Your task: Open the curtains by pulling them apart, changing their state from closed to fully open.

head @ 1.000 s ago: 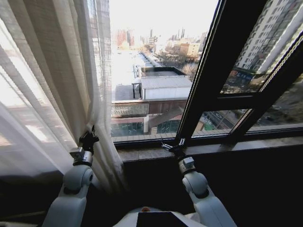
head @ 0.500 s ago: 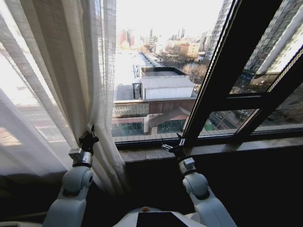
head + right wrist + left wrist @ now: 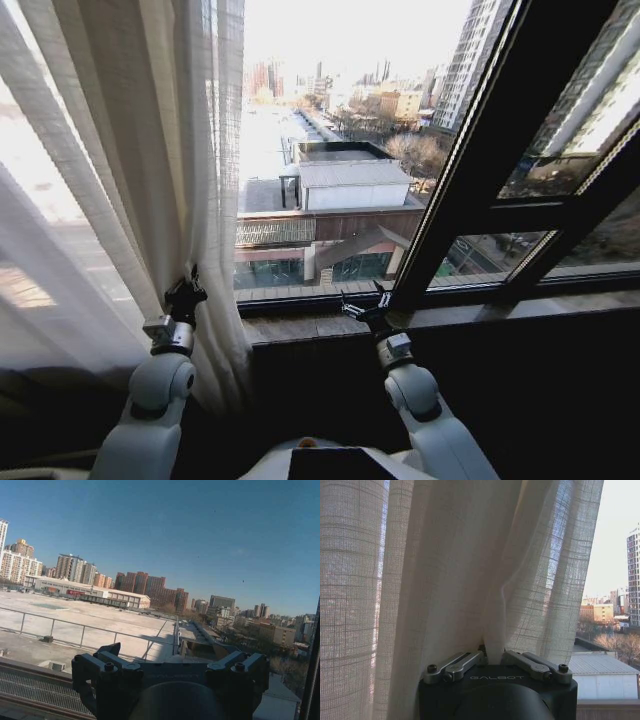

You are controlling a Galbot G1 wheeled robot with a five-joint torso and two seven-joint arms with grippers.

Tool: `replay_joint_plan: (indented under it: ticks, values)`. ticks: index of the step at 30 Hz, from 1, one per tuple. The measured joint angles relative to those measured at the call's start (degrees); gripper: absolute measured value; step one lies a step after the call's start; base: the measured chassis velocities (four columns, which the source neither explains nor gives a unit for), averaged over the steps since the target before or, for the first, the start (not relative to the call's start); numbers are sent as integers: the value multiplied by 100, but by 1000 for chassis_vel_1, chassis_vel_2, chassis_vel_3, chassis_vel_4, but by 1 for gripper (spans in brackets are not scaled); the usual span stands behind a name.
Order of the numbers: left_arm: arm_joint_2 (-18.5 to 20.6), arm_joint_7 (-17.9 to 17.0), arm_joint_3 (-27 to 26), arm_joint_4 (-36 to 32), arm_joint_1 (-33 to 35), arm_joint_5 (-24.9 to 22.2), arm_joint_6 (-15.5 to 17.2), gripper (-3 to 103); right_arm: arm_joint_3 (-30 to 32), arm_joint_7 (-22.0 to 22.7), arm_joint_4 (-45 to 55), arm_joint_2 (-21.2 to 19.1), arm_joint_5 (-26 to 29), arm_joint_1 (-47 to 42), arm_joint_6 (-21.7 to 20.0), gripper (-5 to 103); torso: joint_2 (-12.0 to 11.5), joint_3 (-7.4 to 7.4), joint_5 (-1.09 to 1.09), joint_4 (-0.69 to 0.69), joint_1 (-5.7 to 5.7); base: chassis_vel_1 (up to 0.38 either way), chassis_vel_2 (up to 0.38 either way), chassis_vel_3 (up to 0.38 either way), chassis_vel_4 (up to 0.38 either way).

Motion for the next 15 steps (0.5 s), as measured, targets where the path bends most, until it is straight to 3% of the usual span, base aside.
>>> replay_joint_plan:
  ticks: [8, 15]
  values:
    - [-179, -195, -206, 171, -82, -1, -89, 0, -6, 0, 0, -7, 11, -1, 33, 100, 0, 0, -2, 0, 0, 0, 0, 0, 0]
    - [-251, -271, -954, 237, -101, -379, -97, 0, -2, -5, -63, -34, 31, 82, 33, 100, 0, 0, -2, 0, 0, 0, 0, 0, 0]
